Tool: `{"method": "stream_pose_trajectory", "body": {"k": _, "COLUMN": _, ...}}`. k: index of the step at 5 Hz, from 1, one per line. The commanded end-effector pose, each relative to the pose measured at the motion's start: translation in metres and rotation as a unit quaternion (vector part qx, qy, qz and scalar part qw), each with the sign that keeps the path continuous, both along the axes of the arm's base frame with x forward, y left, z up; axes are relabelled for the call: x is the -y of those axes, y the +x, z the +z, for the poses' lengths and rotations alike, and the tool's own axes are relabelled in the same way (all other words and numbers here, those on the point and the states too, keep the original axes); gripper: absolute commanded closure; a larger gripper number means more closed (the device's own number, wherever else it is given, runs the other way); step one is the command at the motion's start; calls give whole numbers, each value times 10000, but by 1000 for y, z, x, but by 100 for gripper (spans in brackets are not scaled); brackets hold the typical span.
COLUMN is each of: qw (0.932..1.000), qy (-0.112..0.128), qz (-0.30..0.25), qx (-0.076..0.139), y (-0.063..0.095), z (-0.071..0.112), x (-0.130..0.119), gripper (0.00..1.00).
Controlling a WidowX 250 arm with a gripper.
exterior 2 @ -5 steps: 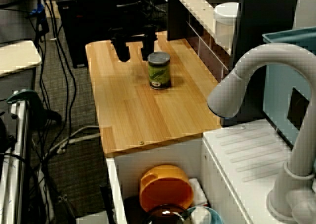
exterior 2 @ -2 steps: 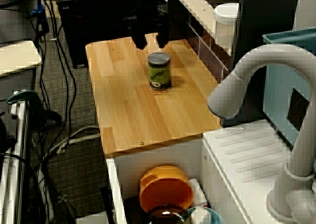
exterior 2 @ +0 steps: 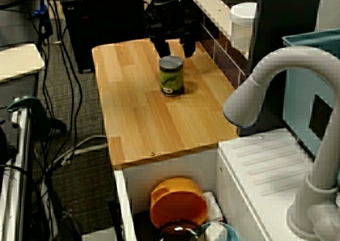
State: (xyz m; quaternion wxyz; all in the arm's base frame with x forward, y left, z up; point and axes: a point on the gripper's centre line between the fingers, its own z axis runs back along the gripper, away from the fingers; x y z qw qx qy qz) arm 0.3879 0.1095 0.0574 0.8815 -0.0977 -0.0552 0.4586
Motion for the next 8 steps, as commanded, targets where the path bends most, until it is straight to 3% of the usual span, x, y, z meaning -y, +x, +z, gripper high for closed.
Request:
{"method": "stream_pose_trajectory", "body": {"k": 1, "qw": 9999, "qy": -144, "qz": -13, "qx": 40, "y": 4, "z": 24, "x": 11, "gripper": 0}}
{"method": "stream_pose_trajectory", "body": {"k": 4, "qw": 9989, "qy": -273, "qz": -386, "qx": -63, "y": -46, "z": 29, "x": 37, "gripper": 0}}
{"method": "stream_pose_trajectory", "body": {"k": 6, "qw": 9979, "qy": -409, "qz": -455, "qx": -200, "y": -68, "z": 28, "x": 41, "gripper": 0}}
{"method": "stream_pose_trajectory", "body": {"k": 8, "qw": 9975, "qy": -357, "qz": -560, "qx": -259, "y": -86, "z": 22, "x": 47, "gripper": 0}}
